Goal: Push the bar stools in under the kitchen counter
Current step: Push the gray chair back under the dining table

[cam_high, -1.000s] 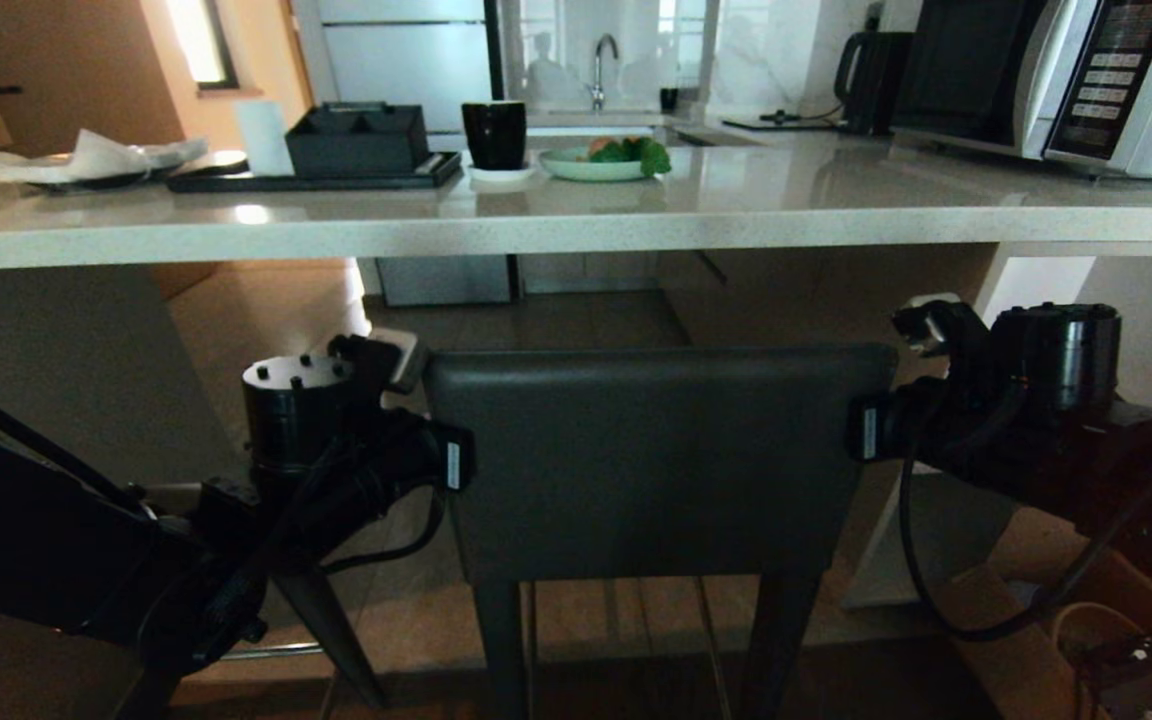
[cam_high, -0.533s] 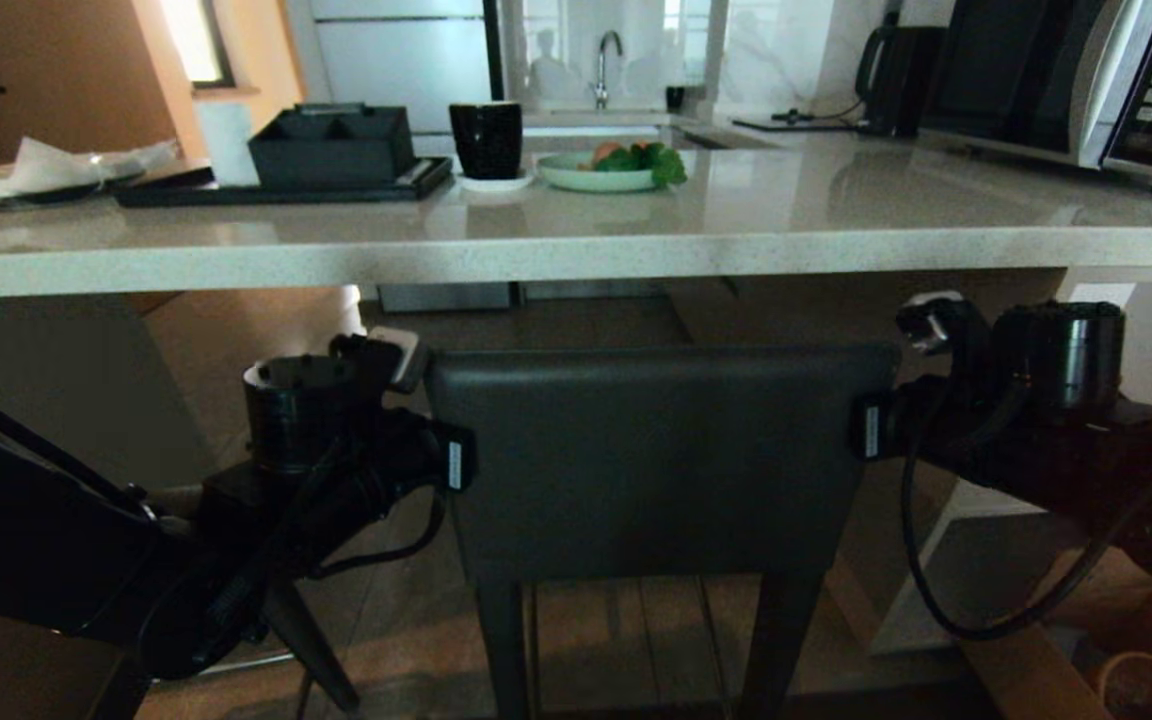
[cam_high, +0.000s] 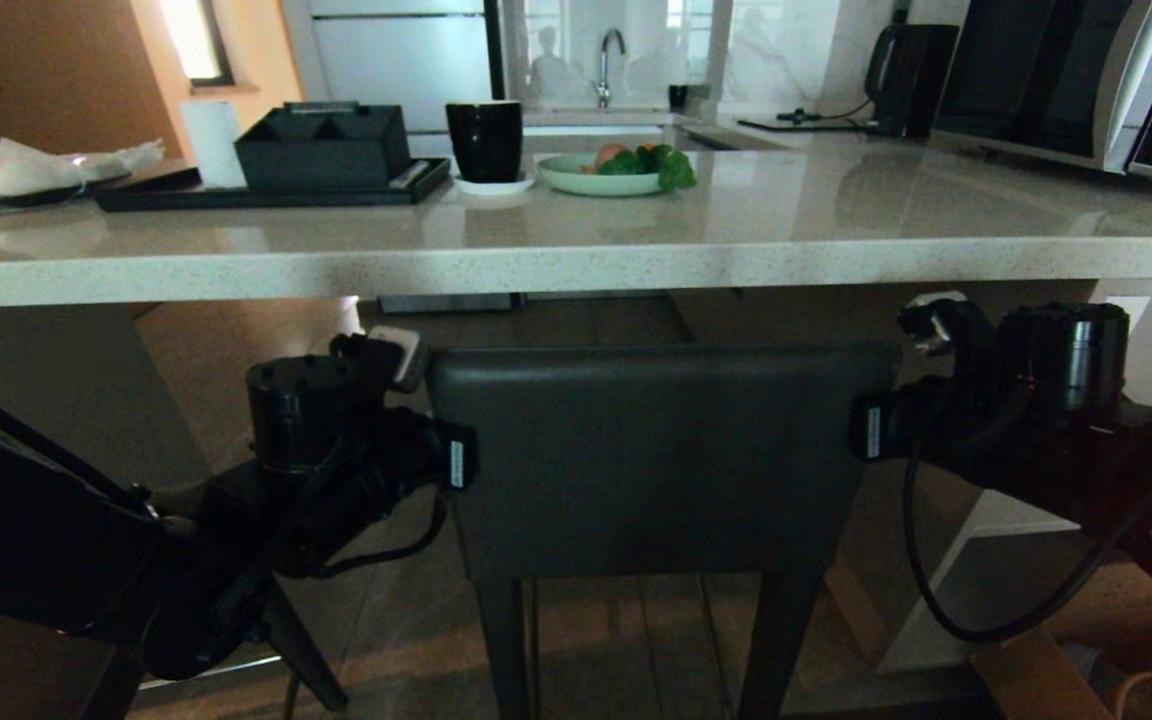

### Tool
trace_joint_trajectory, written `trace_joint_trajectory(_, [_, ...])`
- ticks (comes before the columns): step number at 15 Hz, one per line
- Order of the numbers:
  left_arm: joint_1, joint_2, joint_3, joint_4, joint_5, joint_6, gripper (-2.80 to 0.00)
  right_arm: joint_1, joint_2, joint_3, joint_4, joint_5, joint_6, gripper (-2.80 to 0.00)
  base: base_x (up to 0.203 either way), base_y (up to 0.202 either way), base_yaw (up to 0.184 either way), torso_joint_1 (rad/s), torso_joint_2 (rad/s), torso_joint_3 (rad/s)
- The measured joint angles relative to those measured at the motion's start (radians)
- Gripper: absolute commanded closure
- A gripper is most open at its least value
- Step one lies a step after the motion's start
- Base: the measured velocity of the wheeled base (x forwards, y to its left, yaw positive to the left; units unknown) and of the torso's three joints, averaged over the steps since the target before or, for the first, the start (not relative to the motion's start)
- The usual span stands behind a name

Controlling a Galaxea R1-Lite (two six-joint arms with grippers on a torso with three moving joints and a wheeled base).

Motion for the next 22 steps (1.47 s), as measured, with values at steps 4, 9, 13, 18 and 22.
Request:
trace_joint_trajectory(4, [-0.12, 0.044, -0.085, 0.016, 0.151, -0.071, 0.0, -0.01, 0.004, -0.008, 0.003, -0.015, -0.001, 0.0, 0.0, 0.0, 0.0, 0.0, 0.0, 0.0])
trace_joint_trajectory(9, [-0.17, 0.095, -0.127, 0.001, 0.191, -0.081, 0.0, -0.037, 0.017, -0.028, 0.005, -0.036, -0.001, 0.0, 0.0, 0.0, 0.0, 0.0, 0.0, 0.0])
trace_joint_trajectory(13, [-0.148, 0.082, -0.106, -0.002, 0.175, -0.081, 0.0, -0.038, 0.009, -0.017, 0.0, -0.028, 0.001, 0.0, 0.0, 0.0, 0.0, 0.0, 0.0, 0.0])
trace_joint_trajectory(18, [-0.129, -0.05, -0.01, 0.025, 0.171, -0.082, 0.0, -0.037, -0.062, 0.005, 0.032, -0.02, -0.001, 0.0, 0.0, 0.0, 0.0, 0.0, 0.0, 0.0])
trace_joint_trajectory(22, [-0.127, -0.153, 0.102, 0.001, 0.175, -0.084, 0.0, -0.039, -0.132, 0.061, 0.029, -0.022, 0.002, 0.0, 0.0, 0.0, 0.0, 0.0, 0.0, 0.0])
